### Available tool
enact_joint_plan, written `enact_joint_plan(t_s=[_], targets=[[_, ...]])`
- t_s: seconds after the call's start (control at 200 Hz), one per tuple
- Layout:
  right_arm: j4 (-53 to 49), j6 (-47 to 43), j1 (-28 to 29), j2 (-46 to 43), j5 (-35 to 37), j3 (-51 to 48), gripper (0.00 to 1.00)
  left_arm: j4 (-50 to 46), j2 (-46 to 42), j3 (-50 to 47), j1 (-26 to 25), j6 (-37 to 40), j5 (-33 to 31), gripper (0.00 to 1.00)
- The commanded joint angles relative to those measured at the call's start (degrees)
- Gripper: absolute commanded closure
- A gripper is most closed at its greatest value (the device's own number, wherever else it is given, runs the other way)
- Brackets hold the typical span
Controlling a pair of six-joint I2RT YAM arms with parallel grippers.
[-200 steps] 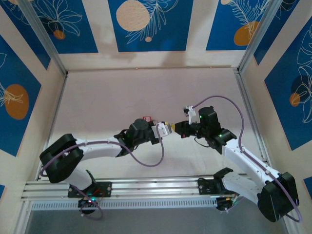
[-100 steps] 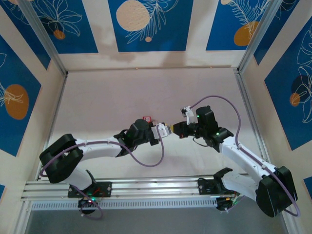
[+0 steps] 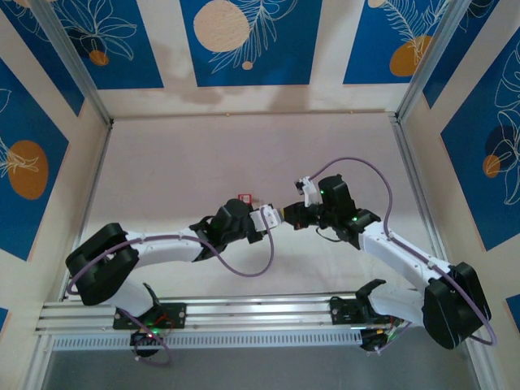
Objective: Unlock with the key
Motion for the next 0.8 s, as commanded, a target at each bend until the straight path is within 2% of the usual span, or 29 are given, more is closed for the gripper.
enact_joint_plan(t_s=[0.0,0.29,0.645,0.795], targets=[[-2.6,-2.3,1.9,3.1,3.1,0.7,1.0,11.6,-4.3,2.3,-1.5,-1.1,6.1,0.87],[-1.8,-3.3,3.3,7.3,2.9,1.6,1.0,12.2,-5.1,2.4,-1.5,-1.4,6.9,0.87],[2.0,-2.7,3.1,9.9,-4.9,0.8,1.0,13.2,-6.3,2.4,-1.7,-2.4,7.6,0.88],[1.8,-1.9,2.5,10.1,-4.3,0.7,1.0,13.4,-6.9,2.2,-1.7,-2.4,7.3,0.88]])
